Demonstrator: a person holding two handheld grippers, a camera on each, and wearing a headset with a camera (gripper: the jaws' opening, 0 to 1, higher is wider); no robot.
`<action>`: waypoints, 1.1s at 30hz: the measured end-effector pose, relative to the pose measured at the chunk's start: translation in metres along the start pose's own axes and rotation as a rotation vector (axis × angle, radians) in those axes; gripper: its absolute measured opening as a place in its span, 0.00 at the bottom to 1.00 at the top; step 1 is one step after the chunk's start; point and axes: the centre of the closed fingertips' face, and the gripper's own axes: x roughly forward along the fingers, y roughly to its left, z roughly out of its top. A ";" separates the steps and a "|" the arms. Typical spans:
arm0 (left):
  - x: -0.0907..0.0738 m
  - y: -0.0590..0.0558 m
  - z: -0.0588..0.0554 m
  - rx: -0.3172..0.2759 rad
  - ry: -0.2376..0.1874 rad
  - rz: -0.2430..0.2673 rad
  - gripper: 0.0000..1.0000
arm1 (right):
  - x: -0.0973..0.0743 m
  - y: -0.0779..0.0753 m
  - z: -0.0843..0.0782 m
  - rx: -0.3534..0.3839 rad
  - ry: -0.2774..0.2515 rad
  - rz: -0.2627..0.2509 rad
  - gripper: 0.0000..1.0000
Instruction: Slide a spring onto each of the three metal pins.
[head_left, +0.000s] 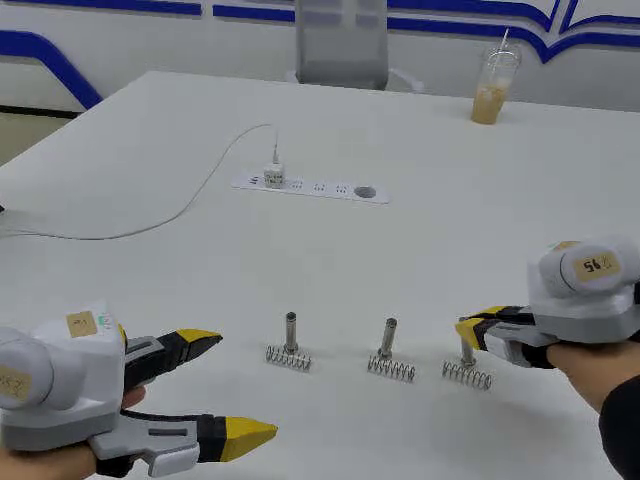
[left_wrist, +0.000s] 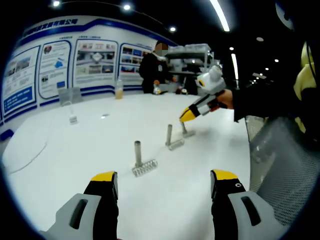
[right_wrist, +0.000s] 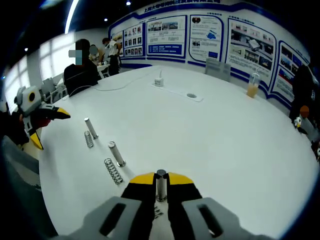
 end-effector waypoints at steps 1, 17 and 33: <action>0.000 0.000 0.000 0.000 0.000 0.000 0.77 | -0.001 0.000 0.000 0.000 0.000 0.001 0.09; -0.002 -0.002 0.003 0.005 -0.006 0.005 0.77 | -0.012 -0.001 -0.010 -0.017 0.009 0.000 0.09; -0.002 -0.003 0.002 0.005 -0.009 0.007 0.78 | -0.015 0.000 -0.011 -0.027 0.008 0.004 0.11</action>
